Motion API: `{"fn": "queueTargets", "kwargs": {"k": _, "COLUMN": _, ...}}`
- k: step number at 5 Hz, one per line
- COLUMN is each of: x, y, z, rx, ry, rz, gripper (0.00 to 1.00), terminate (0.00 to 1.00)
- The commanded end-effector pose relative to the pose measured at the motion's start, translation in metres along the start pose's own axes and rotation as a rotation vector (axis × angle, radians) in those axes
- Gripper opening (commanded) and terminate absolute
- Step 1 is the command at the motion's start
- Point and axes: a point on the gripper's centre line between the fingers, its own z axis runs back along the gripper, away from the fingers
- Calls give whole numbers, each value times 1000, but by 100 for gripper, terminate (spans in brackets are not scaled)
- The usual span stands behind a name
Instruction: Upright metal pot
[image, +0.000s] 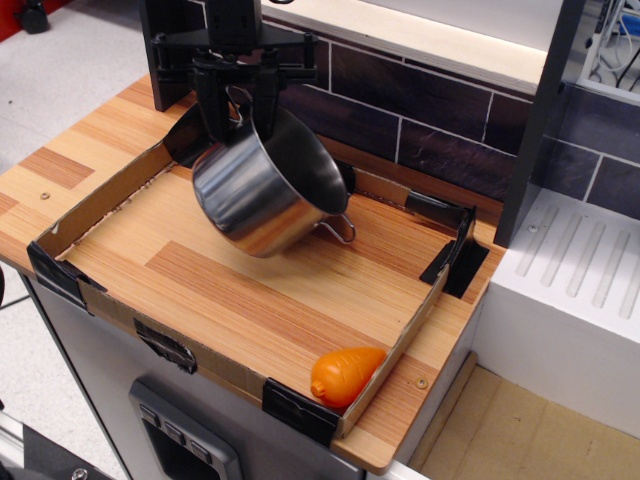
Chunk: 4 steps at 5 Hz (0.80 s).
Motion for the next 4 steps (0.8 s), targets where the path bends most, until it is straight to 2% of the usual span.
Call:
{"fn": "queueTargets", "kwargs": {"k": 1, "x": -1, "y": 21, "z": 1, "rx": -56, "ry": -48, "rz": -62, "gripper": 0, "terminate": 0}}
{"fn": "queueTargets", "kwargs": {"k": 2, "x": 4, "y": 39, "z": -11, "rx": -21, "ry": -58, "rz": -75, "gripper": 0, "terminate": 0}}
{"fn": "queueTargets", "kwargs": {"k": 3, "x": 6, "y": 42, "z": -20, "rx": 66, "ry": -95, "rz": -62, "gripper": 100, "terminate": 0}}
{"fn": "queueTargets", "kwargs": {"k": 4, "x": 9, "y": 42, "z": -29, "rx": 134, "ry": -124, "rz": -45, "gripper": 100, "terminate": 0}}
